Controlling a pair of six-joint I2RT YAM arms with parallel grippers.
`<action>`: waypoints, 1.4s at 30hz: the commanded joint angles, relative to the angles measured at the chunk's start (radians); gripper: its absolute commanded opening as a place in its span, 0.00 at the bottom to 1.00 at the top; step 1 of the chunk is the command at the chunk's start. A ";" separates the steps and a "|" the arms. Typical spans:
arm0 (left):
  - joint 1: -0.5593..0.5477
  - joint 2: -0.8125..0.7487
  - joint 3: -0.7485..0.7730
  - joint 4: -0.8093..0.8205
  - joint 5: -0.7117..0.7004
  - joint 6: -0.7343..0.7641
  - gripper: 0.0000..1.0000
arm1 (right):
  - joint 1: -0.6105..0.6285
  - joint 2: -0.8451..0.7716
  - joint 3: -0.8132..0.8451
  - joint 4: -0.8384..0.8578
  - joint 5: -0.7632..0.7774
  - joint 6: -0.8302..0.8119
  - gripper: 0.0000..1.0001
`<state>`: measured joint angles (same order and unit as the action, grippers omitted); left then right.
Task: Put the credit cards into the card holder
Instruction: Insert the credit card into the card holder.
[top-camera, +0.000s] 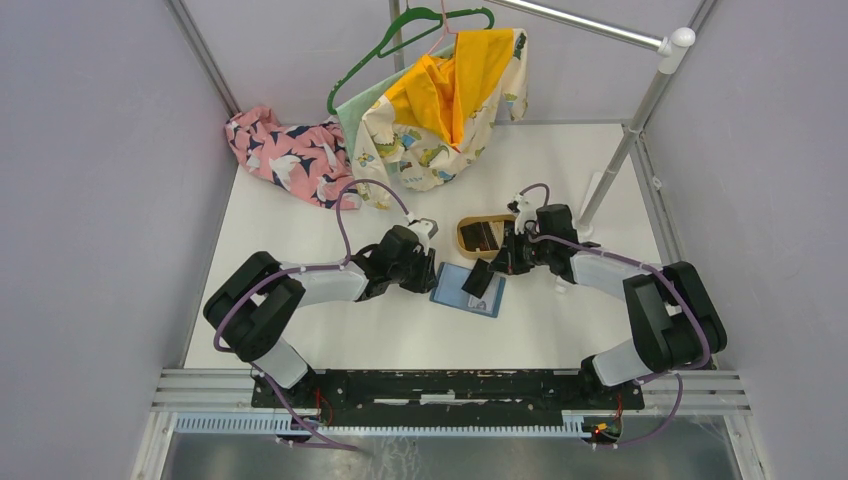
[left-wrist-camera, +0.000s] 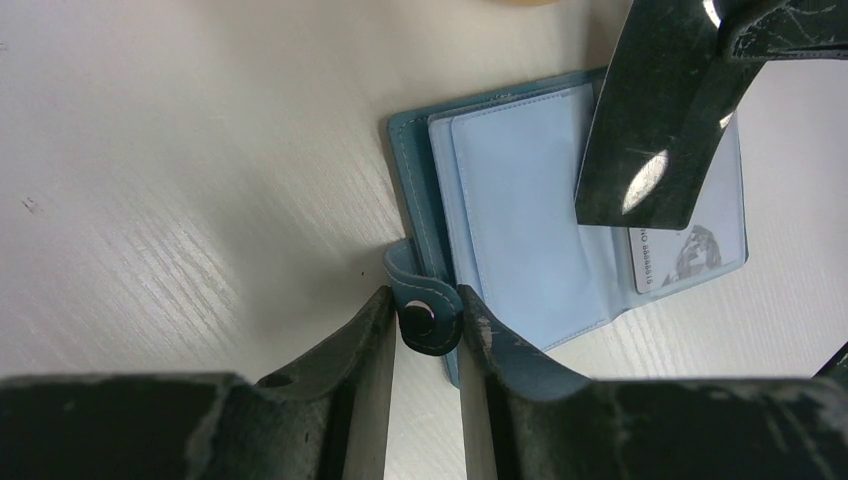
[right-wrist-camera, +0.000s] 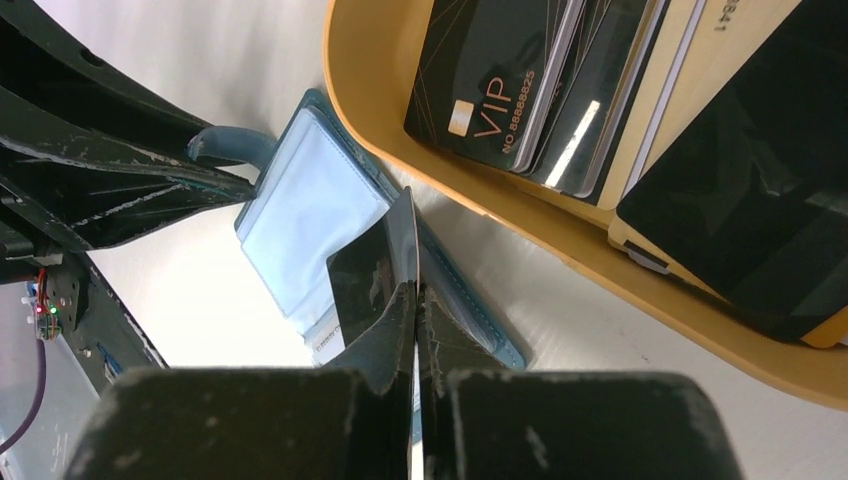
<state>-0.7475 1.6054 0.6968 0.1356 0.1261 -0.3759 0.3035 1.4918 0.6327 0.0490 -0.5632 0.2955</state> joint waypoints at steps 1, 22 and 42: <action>-0.006 0.000 0.004 -0.006 0.028 0.008 0.34 | 0.008 0.002 -0.027 0.021 0.026 0.010 0.00; -0.006 -0.010 0.003 -0.010 0.021 0.002 0.34 | 0.000 -0.171 -0.073 0.021 0.124 -0.003 0.00; -0.006 -0.033 0.000 -0.001 0.032 -0.016 0.34 | 0.002 -0.081 -0.097 0.033 0.113 0.069 0.00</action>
<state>-0.7479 1.6016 0.6964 0.1268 0.1352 -0.3763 0.3058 1.4010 0.5537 0.0723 -0.4839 0.3458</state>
